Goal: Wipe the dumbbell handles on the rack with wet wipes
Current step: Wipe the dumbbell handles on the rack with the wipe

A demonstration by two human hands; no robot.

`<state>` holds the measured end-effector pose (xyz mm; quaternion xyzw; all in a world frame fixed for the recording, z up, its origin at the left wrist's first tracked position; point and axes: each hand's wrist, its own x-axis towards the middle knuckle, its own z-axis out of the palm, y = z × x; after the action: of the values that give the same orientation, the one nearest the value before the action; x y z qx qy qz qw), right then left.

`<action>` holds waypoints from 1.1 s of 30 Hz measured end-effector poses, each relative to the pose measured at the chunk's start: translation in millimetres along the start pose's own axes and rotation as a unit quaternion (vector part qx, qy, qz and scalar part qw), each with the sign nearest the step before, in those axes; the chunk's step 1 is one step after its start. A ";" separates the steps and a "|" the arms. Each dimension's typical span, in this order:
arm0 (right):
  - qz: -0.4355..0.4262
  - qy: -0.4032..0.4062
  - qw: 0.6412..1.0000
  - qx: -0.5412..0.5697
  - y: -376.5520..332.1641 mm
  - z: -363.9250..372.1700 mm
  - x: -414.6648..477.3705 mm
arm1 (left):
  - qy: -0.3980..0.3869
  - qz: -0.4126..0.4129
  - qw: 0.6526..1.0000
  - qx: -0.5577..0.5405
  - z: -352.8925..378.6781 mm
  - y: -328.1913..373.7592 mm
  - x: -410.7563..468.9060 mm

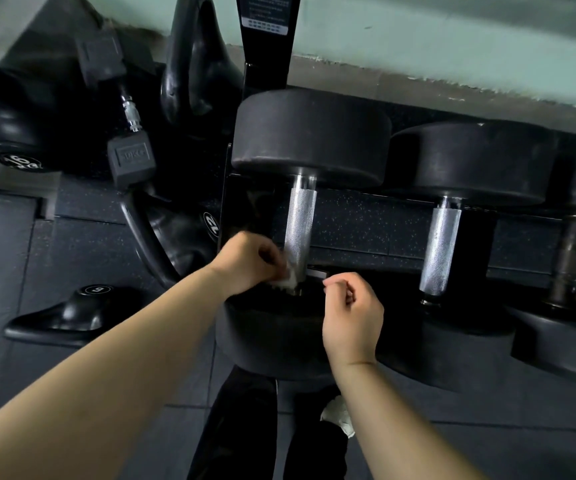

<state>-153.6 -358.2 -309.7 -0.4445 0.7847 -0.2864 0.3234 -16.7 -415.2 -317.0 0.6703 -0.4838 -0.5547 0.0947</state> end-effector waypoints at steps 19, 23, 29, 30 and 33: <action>0.016 -0.049 0.999 0.006 -0.7 -3.6 -0.4 | 0.195 0.088 0.974 -0.073 -12.9 32.0 40.1; 0.011 -0.028 1.000 0.007 -0.5 -2.2 -1.1 | 0.194 0.041 0.972 -0.125 0.2 24.7 25.3; -0.005 0.006 1.000 0.022 0.4 -0.6 -0.9 | 0.169 -0.018 0.976 -0.135 10.3 13.0 15.0; -0.008 0.004 1.000 0.022 0.7 -1.1 -0.5 | 0.198 -0.022 0.967 -0.161 9.9 18.1 21.4; -0.017 -0.005 1.000 0.020 1.1 -1.7 -0.9 | 0.241 -0.027 0.948 -0.206 10.7 33.1 32.7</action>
<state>-155.1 -356.7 -309.2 -0.4529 0.7695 -0.3051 0.3311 -46.4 -452.5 -320.3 0.7626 -0.3032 -0.4666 0.3298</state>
